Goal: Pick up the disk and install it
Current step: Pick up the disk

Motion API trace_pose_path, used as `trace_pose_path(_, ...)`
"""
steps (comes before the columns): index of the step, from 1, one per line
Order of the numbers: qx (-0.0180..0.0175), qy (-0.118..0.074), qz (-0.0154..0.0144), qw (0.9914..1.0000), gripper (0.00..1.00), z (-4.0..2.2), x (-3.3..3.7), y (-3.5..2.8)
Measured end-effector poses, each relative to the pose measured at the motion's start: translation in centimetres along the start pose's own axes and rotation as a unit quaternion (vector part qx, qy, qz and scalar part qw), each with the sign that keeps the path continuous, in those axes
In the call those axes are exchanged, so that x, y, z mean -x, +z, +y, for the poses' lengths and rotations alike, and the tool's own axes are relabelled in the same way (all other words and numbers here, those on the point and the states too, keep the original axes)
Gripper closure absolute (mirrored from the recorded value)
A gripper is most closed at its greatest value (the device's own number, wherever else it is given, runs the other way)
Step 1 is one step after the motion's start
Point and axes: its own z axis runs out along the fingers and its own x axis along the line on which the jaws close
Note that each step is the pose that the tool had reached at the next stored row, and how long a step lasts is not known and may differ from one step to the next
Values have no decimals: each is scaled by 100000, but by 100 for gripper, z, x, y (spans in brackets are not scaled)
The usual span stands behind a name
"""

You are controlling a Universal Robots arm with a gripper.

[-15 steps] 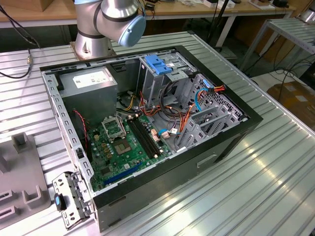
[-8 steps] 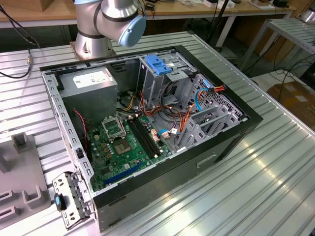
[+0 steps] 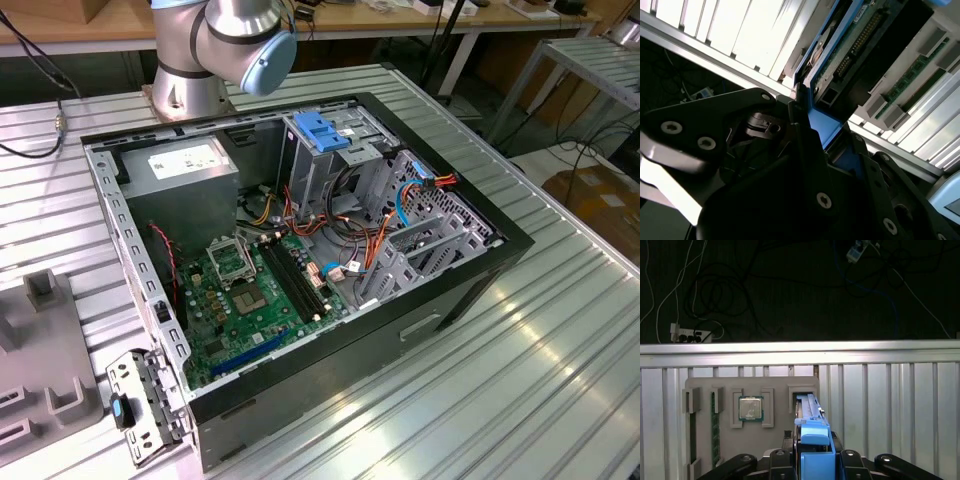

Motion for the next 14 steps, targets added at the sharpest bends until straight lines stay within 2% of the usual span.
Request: trace_pose_path(14, -10, -1, -7, 100000, 63, 0, -1, -64)
